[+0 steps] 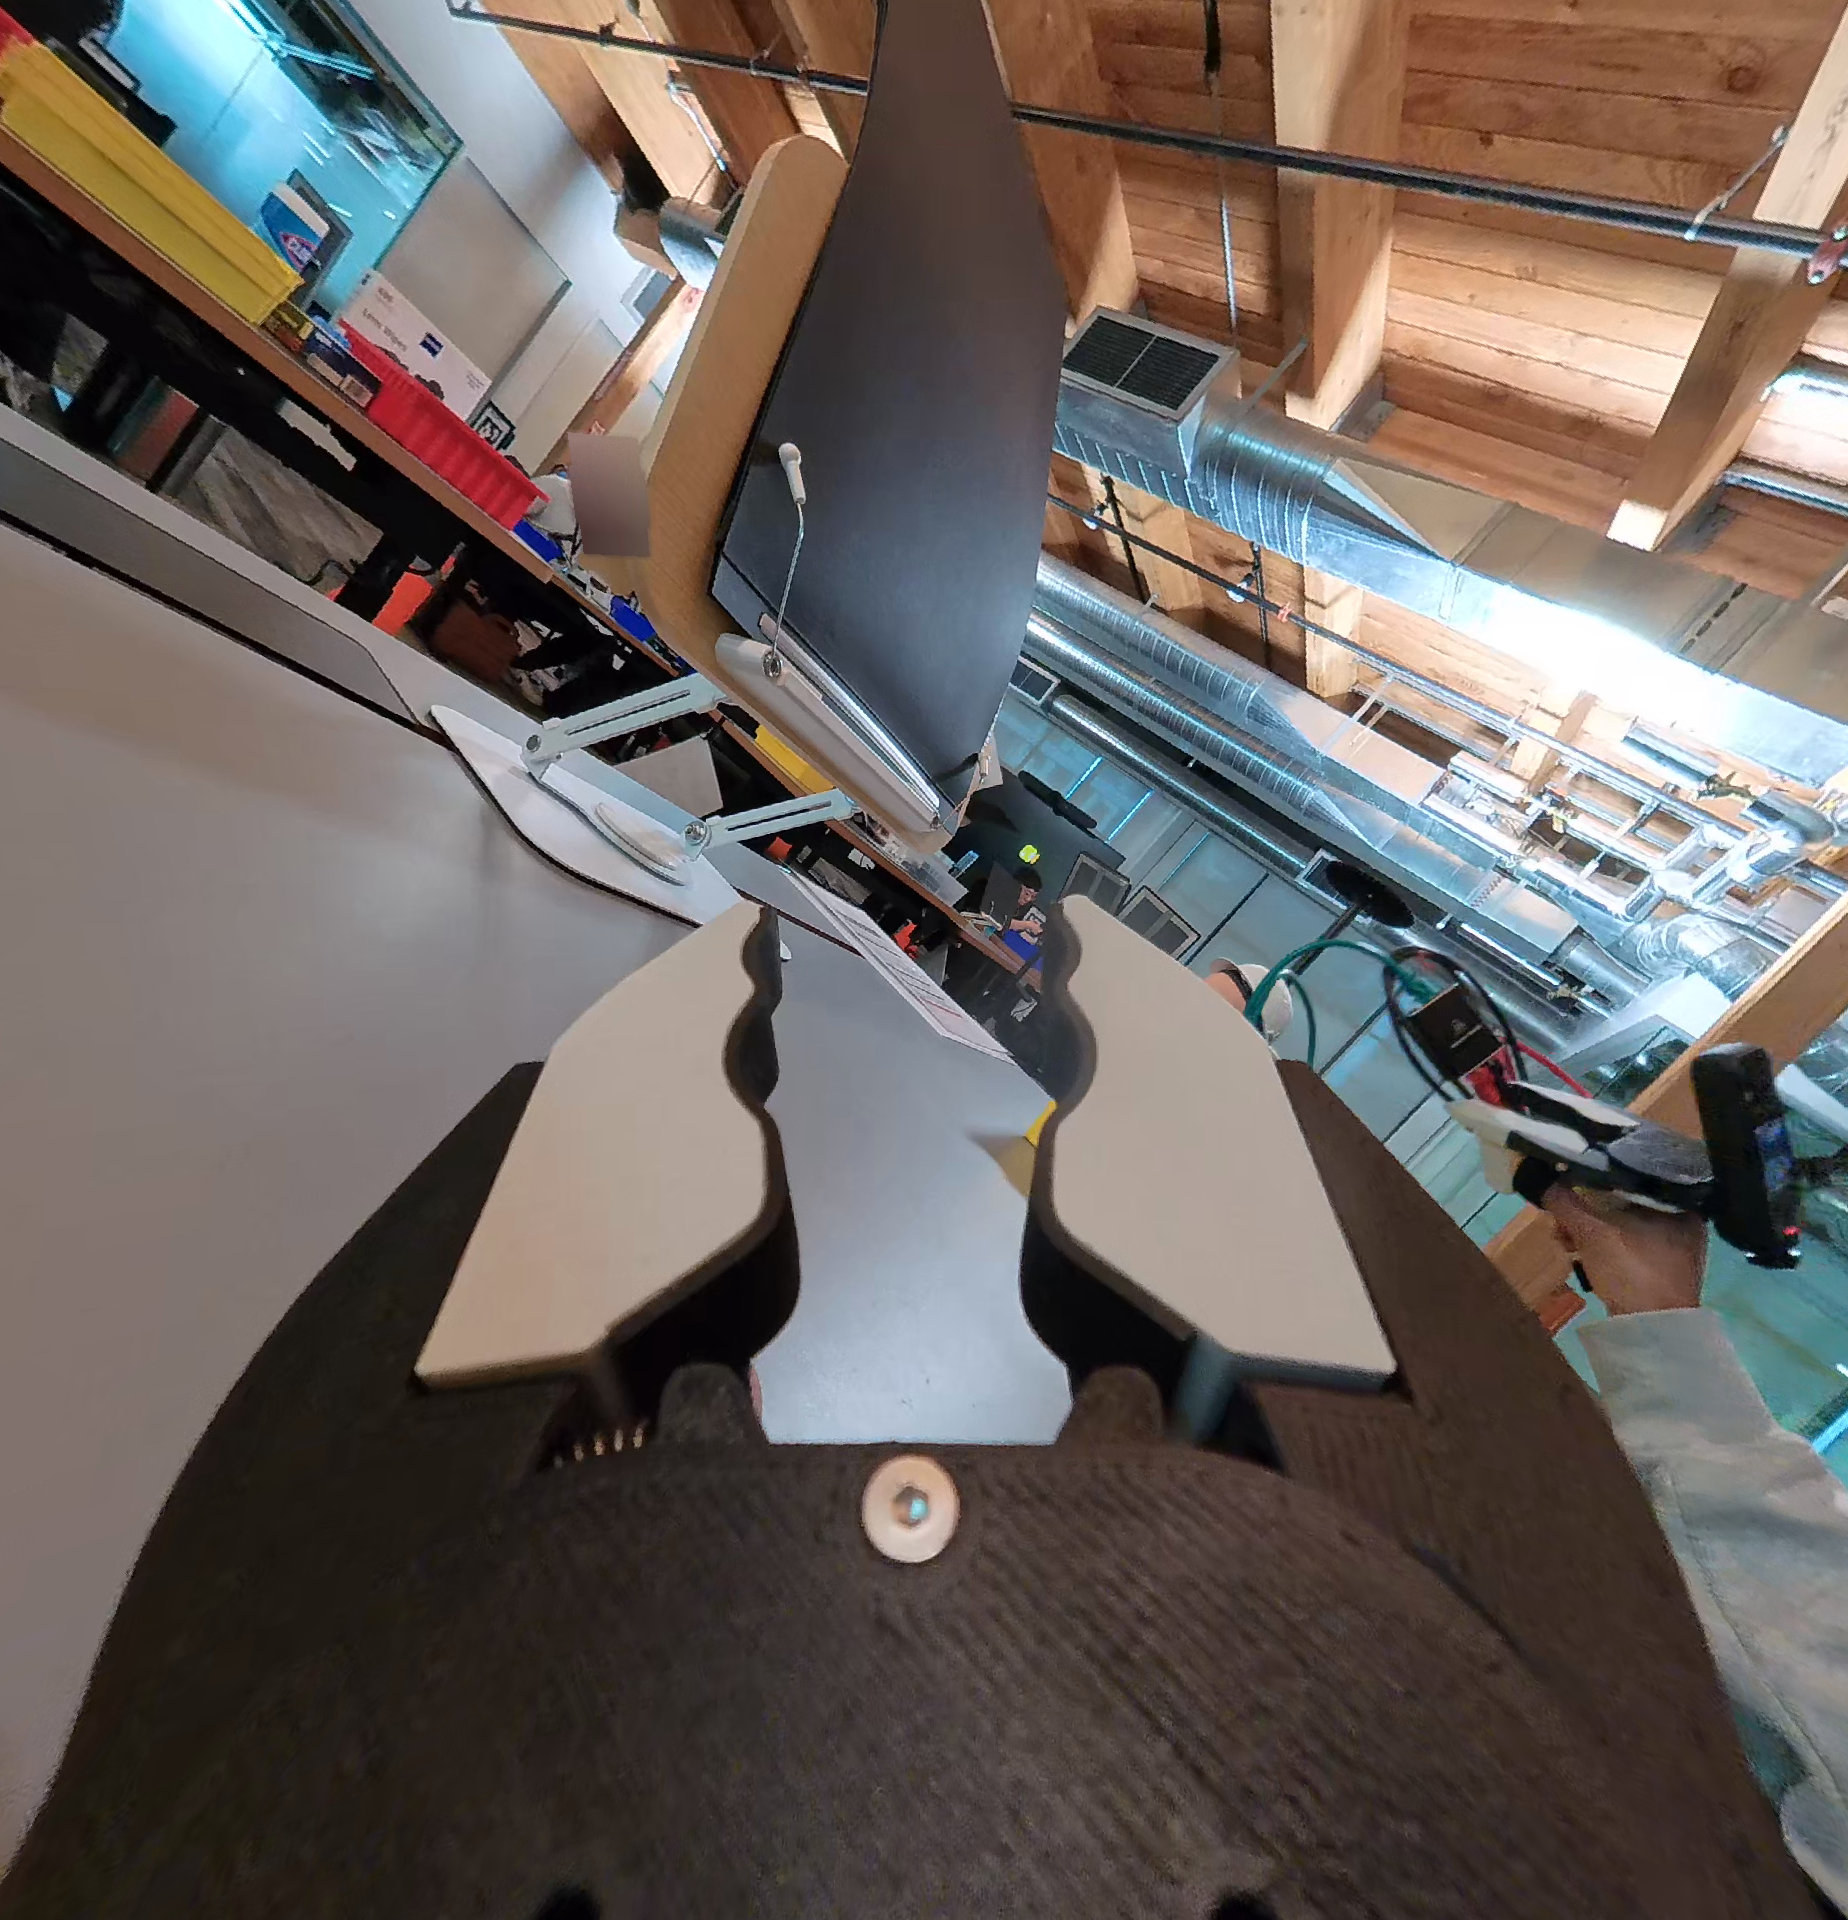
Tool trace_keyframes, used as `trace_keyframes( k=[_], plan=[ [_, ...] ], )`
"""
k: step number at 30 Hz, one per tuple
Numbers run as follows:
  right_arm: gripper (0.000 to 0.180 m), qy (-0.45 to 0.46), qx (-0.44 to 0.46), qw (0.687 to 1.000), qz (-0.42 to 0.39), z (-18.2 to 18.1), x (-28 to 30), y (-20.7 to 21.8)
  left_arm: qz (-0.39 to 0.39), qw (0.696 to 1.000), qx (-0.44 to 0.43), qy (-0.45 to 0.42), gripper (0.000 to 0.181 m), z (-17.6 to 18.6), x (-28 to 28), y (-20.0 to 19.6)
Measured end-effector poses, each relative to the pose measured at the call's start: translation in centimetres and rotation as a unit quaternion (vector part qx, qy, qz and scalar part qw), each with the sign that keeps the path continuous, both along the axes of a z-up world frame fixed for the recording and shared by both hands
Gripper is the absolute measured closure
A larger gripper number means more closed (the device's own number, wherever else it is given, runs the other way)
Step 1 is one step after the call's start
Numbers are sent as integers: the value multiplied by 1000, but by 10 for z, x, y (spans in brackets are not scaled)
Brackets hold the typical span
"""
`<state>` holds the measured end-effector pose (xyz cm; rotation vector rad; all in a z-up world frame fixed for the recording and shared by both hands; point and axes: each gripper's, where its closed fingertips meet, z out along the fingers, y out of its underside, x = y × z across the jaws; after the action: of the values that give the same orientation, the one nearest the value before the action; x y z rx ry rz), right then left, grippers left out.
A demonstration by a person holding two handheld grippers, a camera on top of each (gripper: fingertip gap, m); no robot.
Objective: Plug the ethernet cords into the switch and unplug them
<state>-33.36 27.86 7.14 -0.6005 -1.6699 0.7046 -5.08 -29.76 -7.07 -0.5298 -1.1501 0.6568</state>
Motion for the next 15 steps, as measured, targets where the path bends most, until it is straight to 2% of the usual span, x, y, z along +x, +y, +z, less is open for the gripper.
trace_keyframes(
  k=[4, 9, 13, 15],
  plan=[
    [122, -34, 76, 995, 55, -42, -10, -17, -3, 1000, 3, 1, 132, 0, 0, 0],
    [122, -124, 141, 973, 131, -101, -8, -44, -9, 1000, 5, 1, 132, 0, -1, 1],
    [119, -187, 170, 962, 101, -125, -9, -48, -12, 1000, 7, 0, 132, -1, -2, 2],
    [119, -220, 141, 961, 84, -133, -8, -57, -14, 1000, 8, 0, 132, -1, -3, 2]
  ],
)
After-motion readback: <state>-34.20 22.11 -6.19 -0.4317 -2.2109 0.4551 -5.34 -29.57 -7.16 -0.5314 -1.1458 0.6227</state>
